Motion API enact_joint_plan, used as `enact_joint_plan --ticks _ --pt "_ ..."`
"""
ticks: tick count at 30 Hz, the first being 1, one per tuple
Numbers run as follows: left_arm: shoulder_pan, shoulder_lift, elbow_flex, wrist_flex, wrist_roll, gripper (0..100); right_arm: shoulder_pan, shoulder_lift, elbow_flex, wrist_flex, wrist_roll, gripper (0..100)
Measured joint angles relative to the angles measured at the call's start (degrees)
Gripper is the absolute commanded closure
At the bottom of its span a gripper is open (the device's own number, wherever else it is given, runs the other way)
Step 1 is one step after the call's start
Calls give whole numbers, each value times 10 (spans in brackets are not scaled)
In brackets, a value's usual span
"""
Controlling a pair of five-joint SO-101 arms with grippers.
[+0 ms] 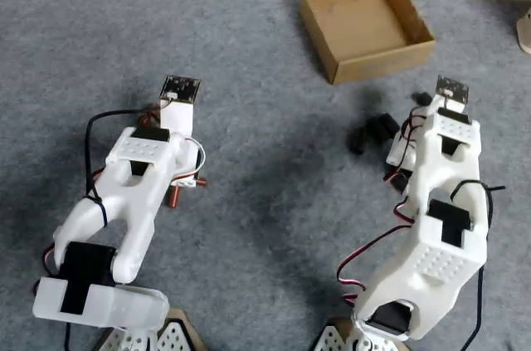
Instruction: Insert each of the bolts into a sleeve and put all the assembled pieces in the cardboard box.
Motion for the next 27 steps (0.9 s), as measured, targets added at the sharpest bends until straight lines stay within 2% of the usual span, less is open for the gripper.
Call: enact_joint_plan --ticks 6,11,13,19,27 --pt "0 0 0 0 0 995 0 6 -1 0 0 959" --pt "0 0 0 0 0 995 1 19 -57 67 0 789" --pt "0 0 0 0 0 995 -1 20 -80 106 13 759" --pt "0 0 0 0 0 995 4 23 -115 199 103 809" --pt "0 0 0 0 0 995 10 24 -116 211 210 821"
